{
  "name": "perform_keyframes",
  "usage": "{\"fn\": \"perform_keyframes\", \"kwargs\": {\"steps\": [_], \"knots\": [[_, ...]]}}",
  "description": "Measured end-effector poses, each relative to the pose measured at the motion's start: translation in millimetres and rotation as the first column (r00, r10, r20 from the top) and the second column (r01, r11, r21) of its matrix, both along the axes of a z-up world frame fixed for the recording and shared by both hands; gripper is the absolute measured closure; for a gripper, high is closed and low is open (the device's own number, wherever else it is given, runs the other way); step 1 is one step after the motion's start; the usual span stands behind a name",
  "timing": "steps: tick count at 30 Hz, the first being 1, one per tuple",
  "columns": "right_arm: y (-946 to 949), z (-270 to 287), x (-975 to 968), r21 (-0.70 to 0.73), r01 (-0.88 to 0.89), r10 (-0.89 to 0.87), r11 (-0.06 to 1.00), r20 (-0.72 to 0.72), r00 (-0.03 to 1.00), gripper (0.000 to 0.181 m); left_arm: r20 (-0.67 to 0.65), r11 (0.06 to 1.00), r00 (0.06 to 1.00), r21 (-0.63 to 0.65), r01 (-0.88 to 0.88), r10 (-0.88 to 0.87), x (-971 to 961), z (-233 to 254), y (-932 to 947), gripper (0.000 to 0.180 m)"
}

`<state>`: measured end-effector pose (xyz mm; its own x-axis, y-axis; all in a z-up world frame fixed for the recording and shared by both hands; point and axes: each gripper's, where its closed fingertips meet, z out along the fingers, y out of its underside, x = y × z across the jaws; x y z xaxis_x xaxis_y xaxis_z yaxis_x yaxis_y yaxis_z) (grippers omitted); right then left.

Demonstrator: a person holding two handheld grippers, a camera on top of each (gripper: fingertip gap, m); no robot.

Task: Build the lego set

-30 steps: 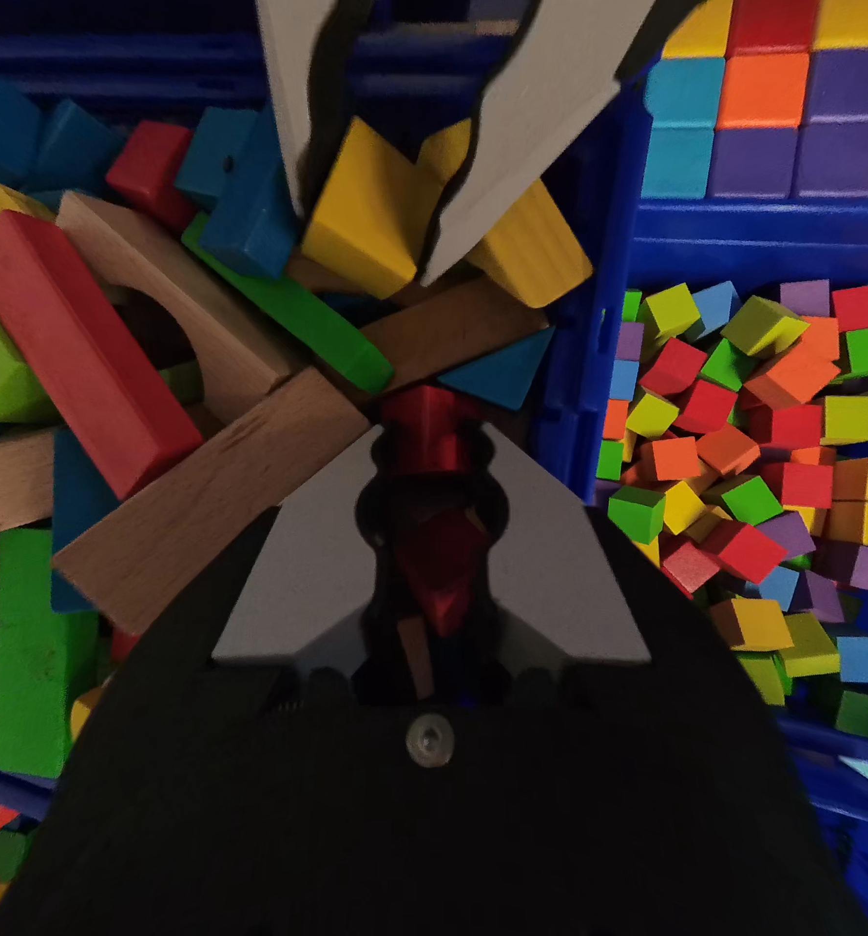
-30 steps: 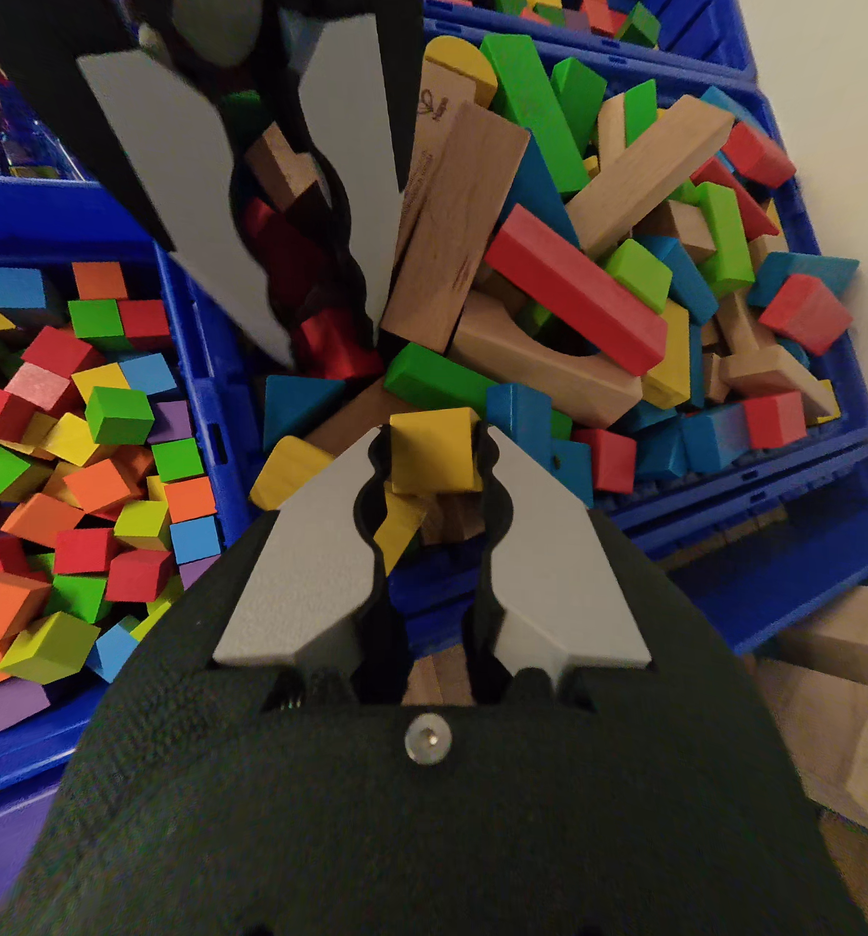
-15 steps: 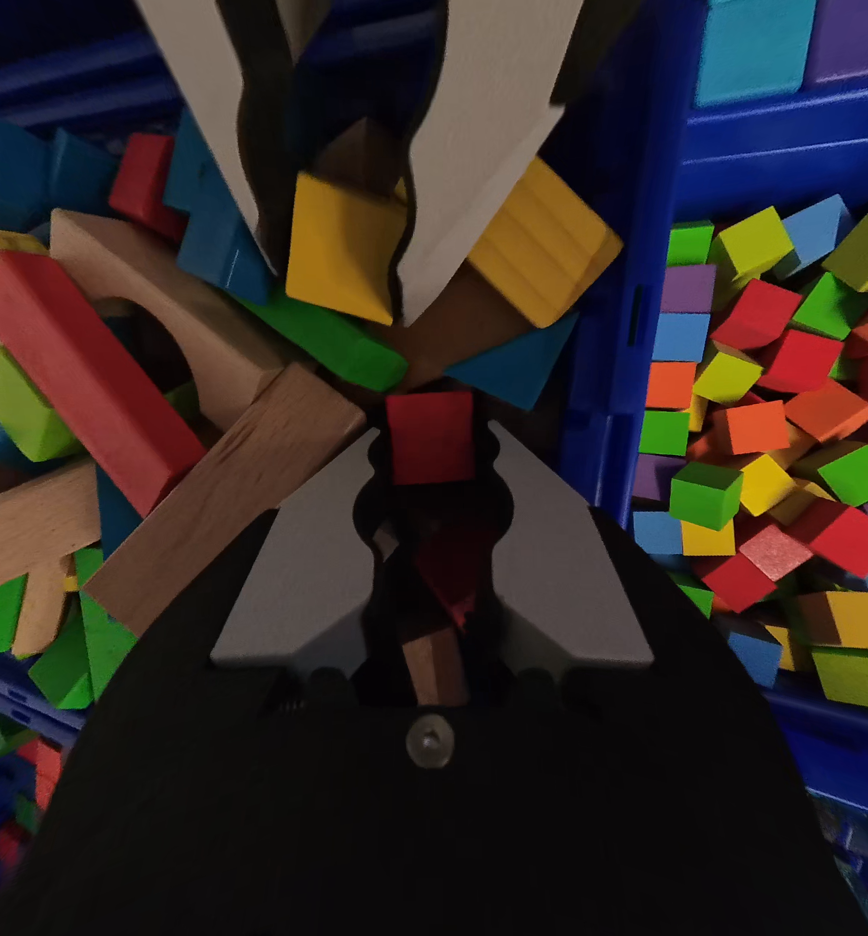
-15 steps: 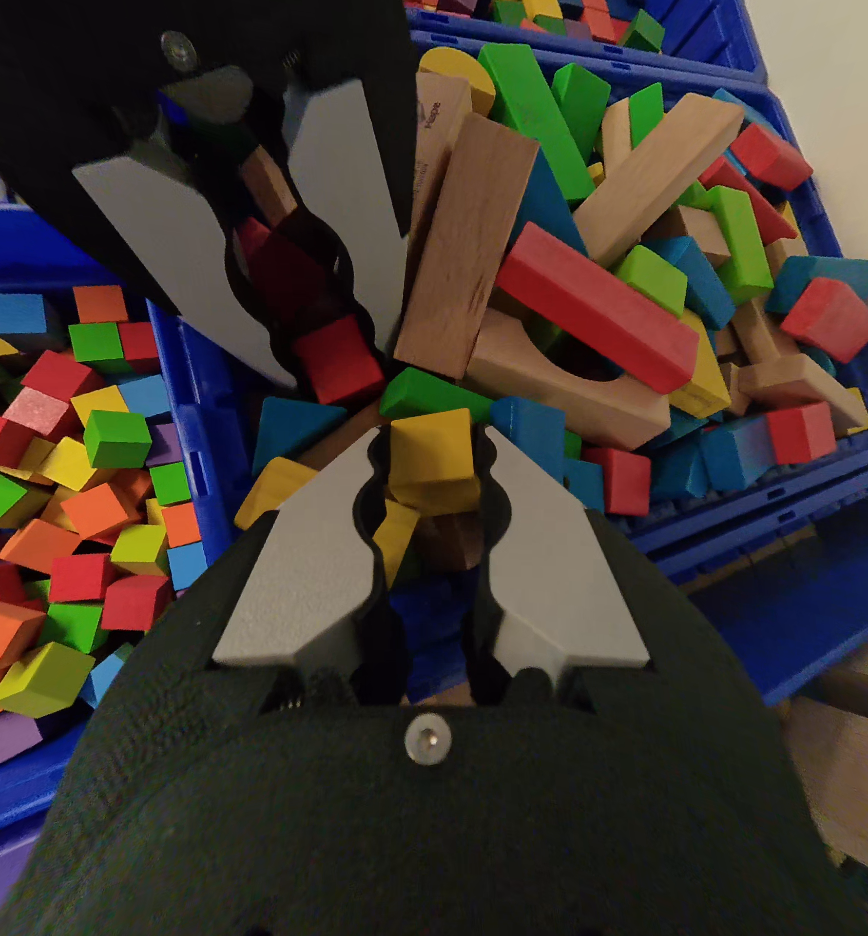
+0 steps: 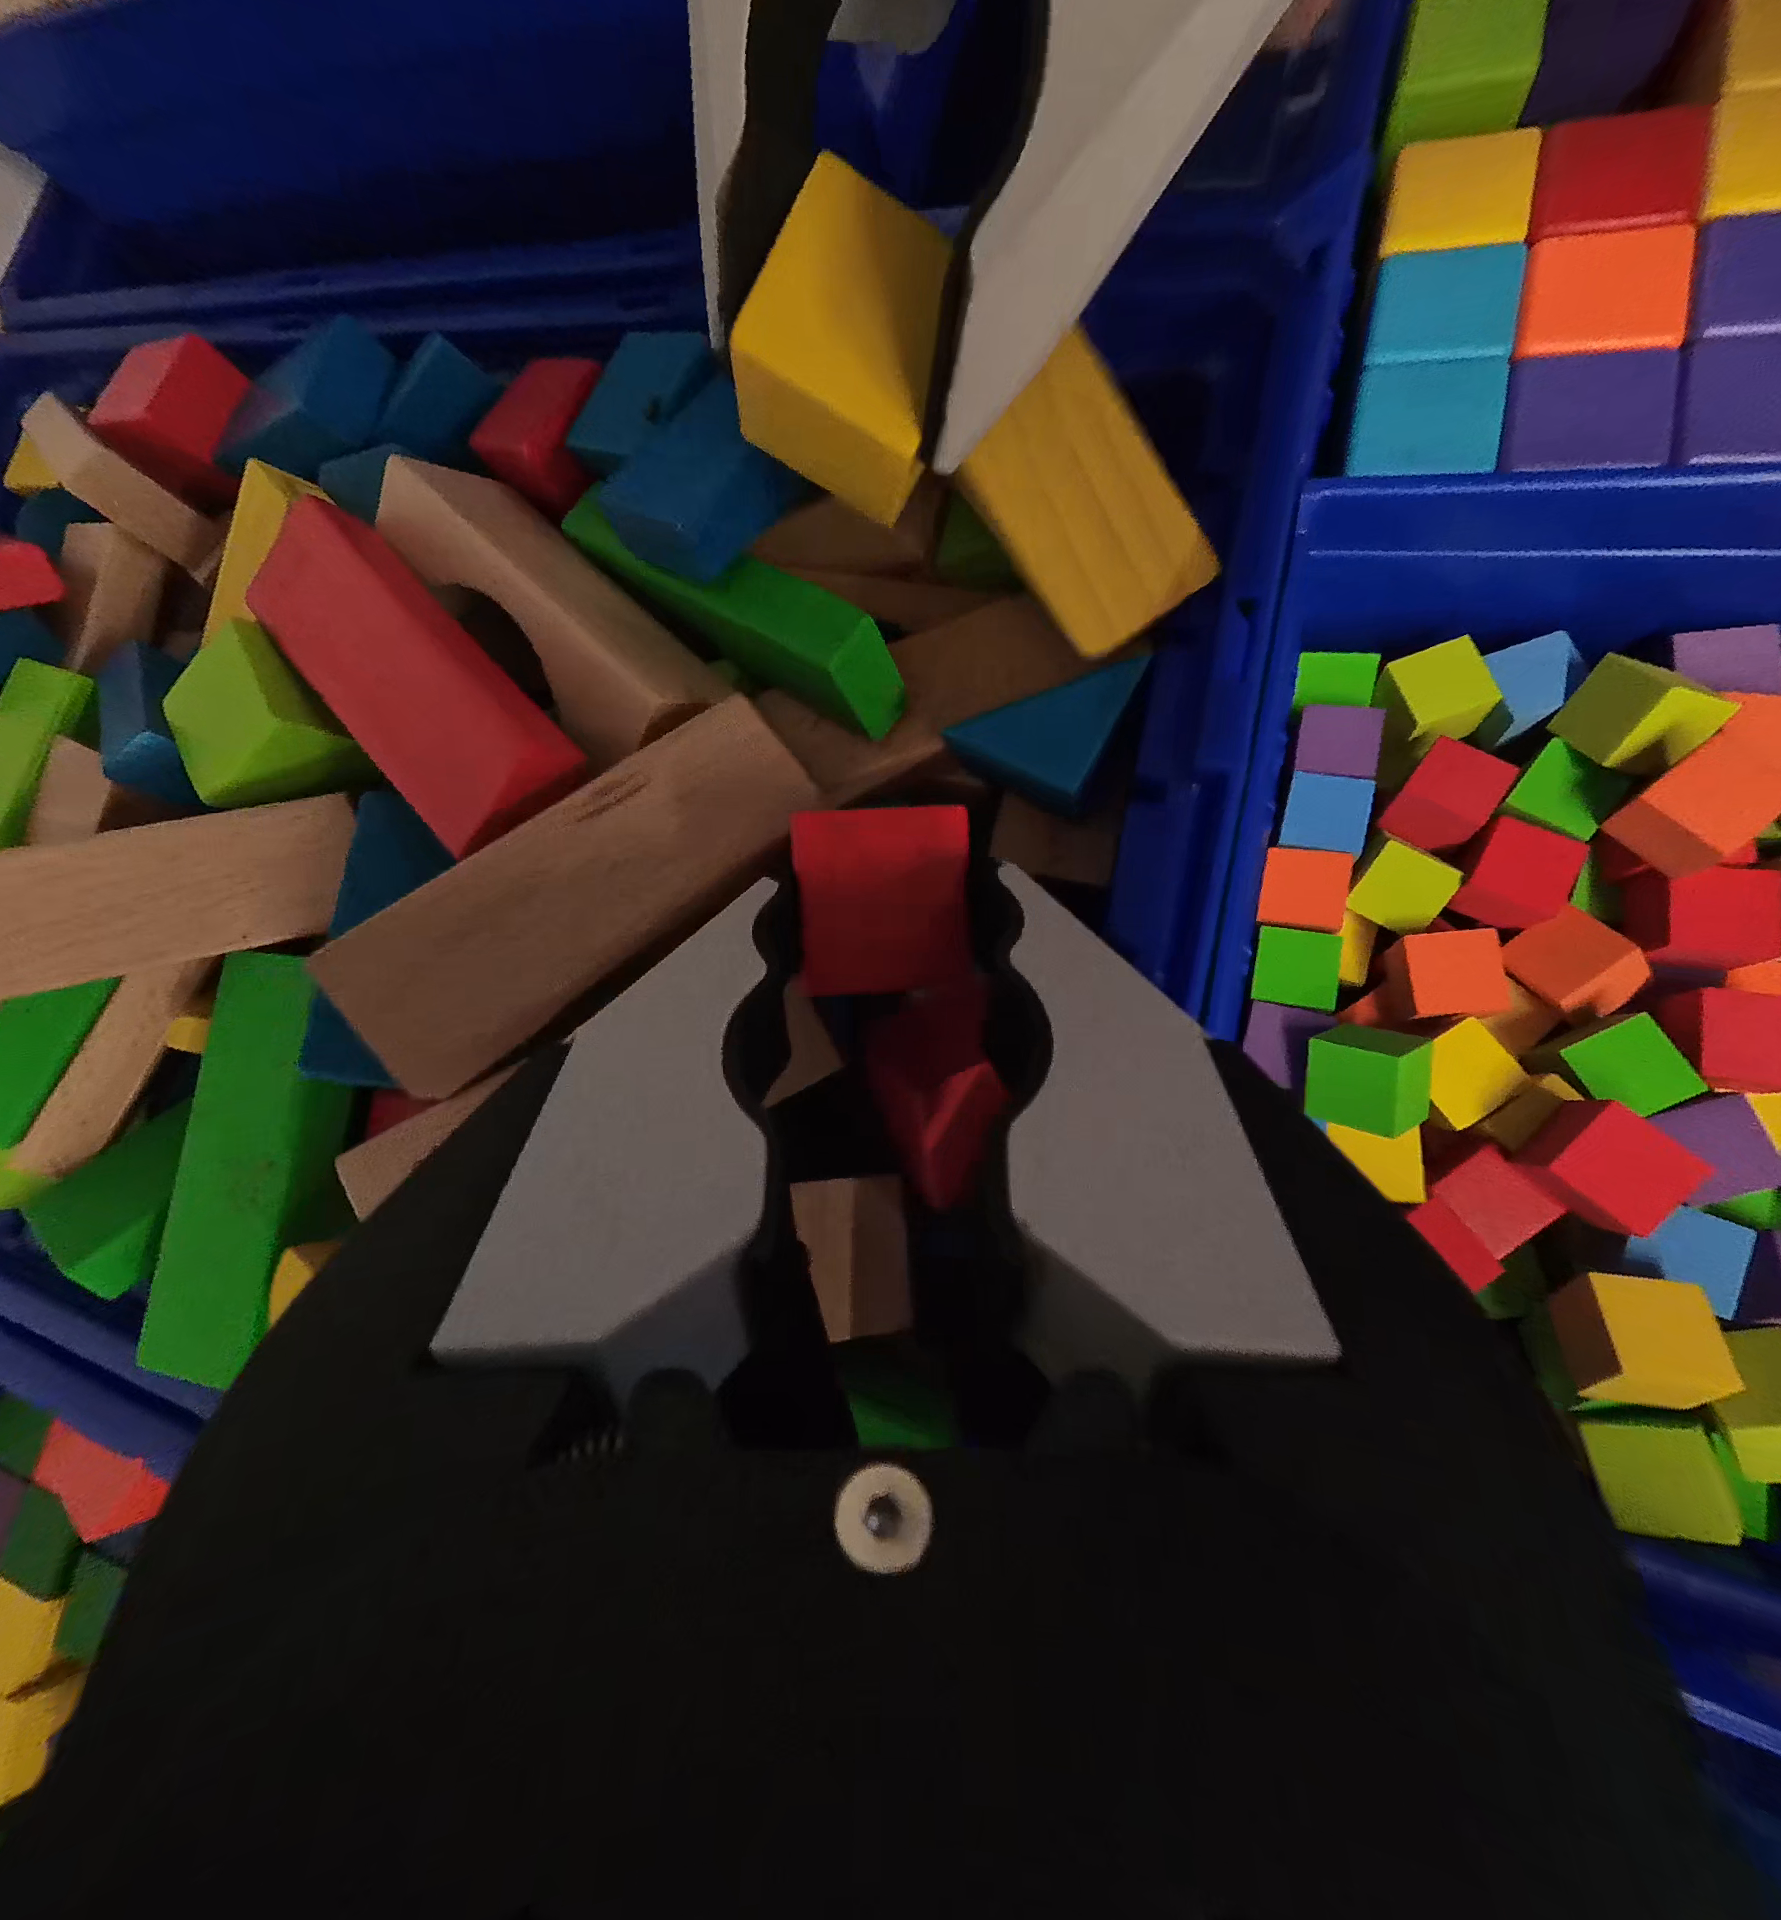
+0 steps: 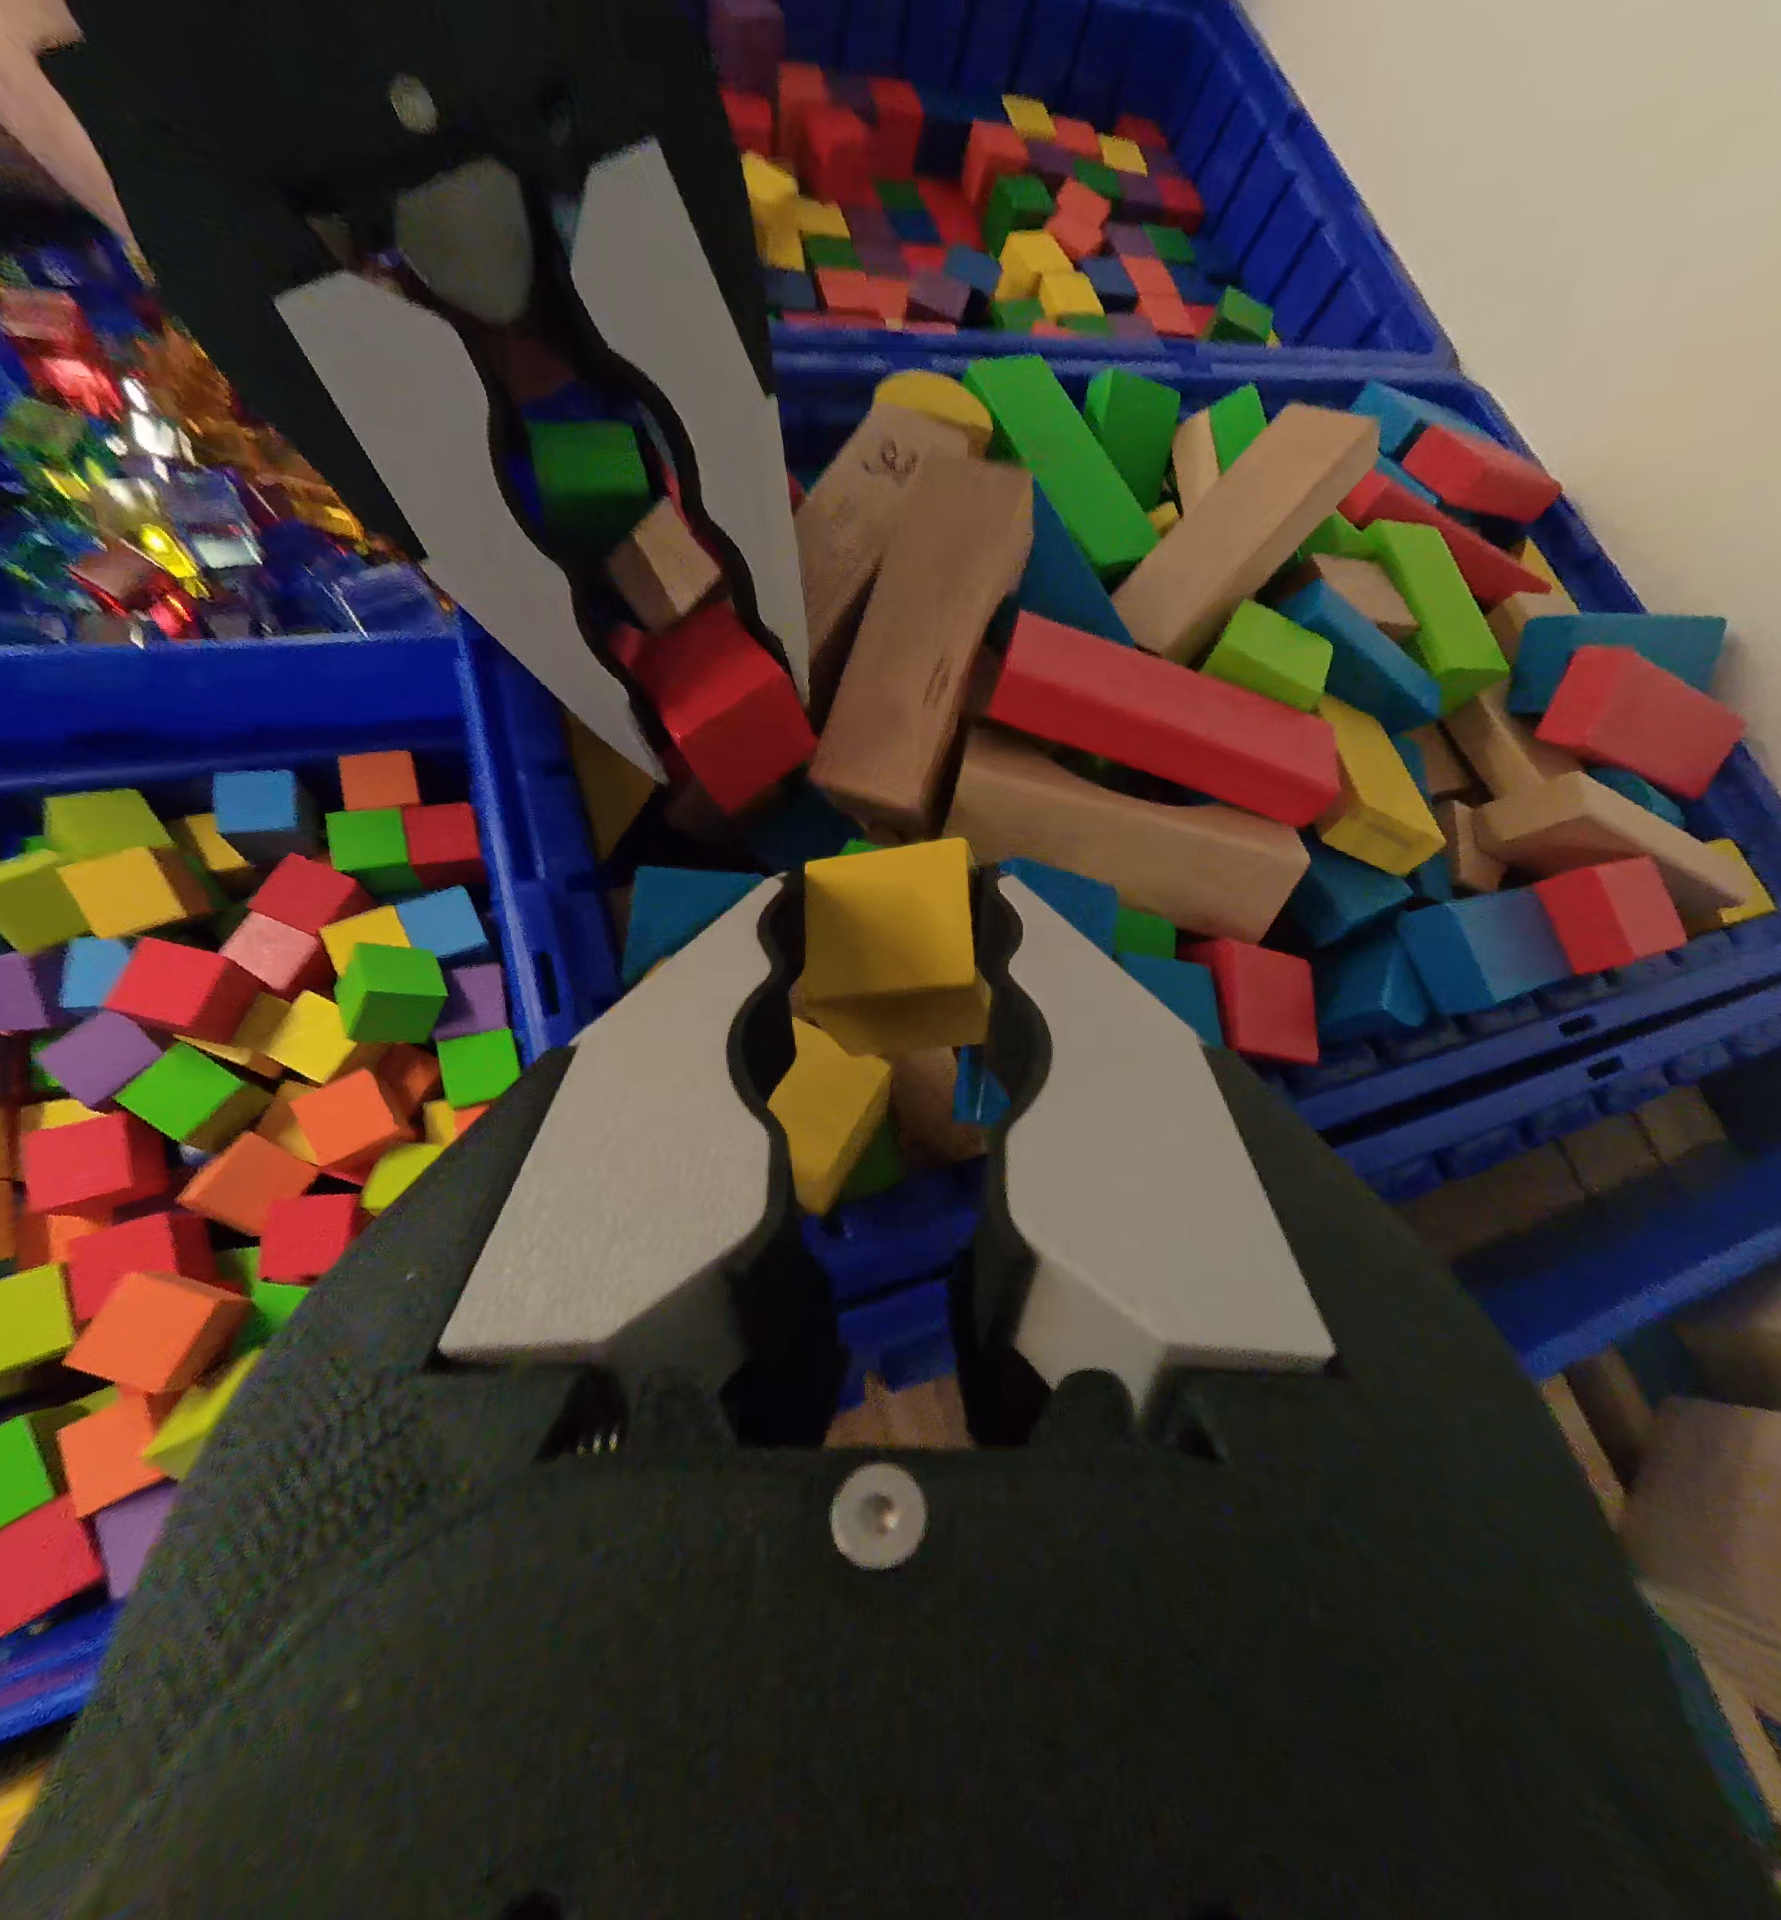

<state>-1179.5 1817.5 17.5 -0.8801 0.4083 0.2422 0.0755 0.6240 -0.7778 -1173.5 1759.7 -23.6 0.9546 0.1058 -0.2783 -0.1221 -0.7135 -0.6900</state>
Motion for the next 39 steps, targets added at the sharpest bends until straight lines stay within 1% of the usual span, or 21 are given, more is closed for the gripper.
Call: {"fn": "perform_keyframes", "kwargs": {"steps": [2, 6, 9, 11, 13, 14, 16, 21, 24, 26, 31, 32, 33, 34, 35, 37, 39], "knots": [[-6, 4, 5, -0.028, -0.024, 0.024, 0.999, 0.020, 1.000, 0.148, -0.012, 0.999, 1.000, 0.034, 0.006, -0.006, 4, 7, 1, 0.148], [-22, 12, 16, -0.074, -0.081, 0.083, 0.994, 0.026, 0.996, 0.148, -0.002, 0.999, 0.999, 0.027, 0.033, -0.033, 15, 10, 7, 0.148], [-39, 17, 28, -0.127, -0.143, 0.151, 0.982, 0.052, 0.987, 0.148, 0.027, 0.998, 0.998, 0.030, 0.058, -0.059, 22, 5, 17, 0.148], [-45, 15, 30, -0.119, -0.156, 0.164, 0.981, 0.057, 0.985, 0.148, 0.047, 0.996, 0.996, 0.050, 0.072, -0.074, 26, 4, 23, 0.147], [-47, 4, 31, -0.089, -0.160, 0.170, 0.983, 0.108, 0.980, 0.148, 0.063, 0.995, 0.995, 0.062, 0.073, -0.077, 27, 5, 26, 0.147], [-50, 4, 32, -0.121, -0.161, 0.178, 0.979, 0.145, 0.973, 0.148, 0.077, 0.995, 0.993, 0.059, 0.080, -0.084, 29, 4, 27, 0.146], [-51, 5, 29, -0.148, -0.152, 0.175, 0.977, 0.156, 0.972, 0.148, 0.089, 0.995, 0.992, 0.055, 0.079, -0.084, 29, 3, 29, 0.146], [-55, 4, 29, -0.138, -0.155, 0.176, 0.978, 0.162, 0.971, 0.148, 0.104, 0.994, 0.991, 0.078, 0.072, -0.080, 25, 5, 33, 0.146], [-53, 6, 28, -0.184, -0.142, 0.176, 0.973, 0.186, 0.967, 0.148, 0.106, 0.992, 0.991, 0.098, 0.073, -0.084, 24, 5, 33, 0.146], [-48, 10, 27, -0.222, -0.132, 0.176, 0.966, 0.190, 0.966, 0.145, 0.110, 0.992, 0.990, 0.105, 0.074, -0.085, 24, 6, 33, 0.145], [-35, 7, 25, -0.233, -0.104, 0.155, 0.967, 0.211, 0.965, 0.148, 0.105, 0.991, 0.990, 0.106, 0.078, -0.089, 24, 6, 34, 0.145], [-33, 10, 24, -0.246, -0.099, 0.148, 0.964, 0.189, 0.971, 0.150, 0.107, 0.991, 0.990, 0.107, 0.080, -0.091, 24, 6, 34, 0.145], [-33, 13, 26, -0.269, -0.109, 0.161, 0.957, 0.179, 0.971, 0.157, 0.106, 0.991, 0.990, 0.109, 0.081, -0.093, 24, 6, 35, 0.145], [-35, 11, 27, -0.272, -0.112, 0.168, 0.956, 0.193, 0.967, 0.159, 0.107, 0.991, 0.990, 0.109, 0.082, -0.093, 24, 6, 35, 0.145], [-36, 3, 27, -0.239, -0.108, 0.160, 0.965, 0.209, 0.965, 0.159, 0.109, 0.990, 0.989, 0.110, 0.083, -0.095, 23, 6, 36, 0.145], [-35, -7, 21, -0.169, -0.073, 0.106, 0.983, 0.198, 0.974, 0.148, 0.114, 0.990, 0.989, 0.112, 0.084, -0.097, 23, 6, 38, 0.146], [-32, 1, 22, -0.193, -0.071, 0.105, 0.979, 0.171, 0.980, 0.146, 0.116, 0.990, 0.988, 0.114, 0.085, -0.099, 23, 6, 37, 0.146]]}}
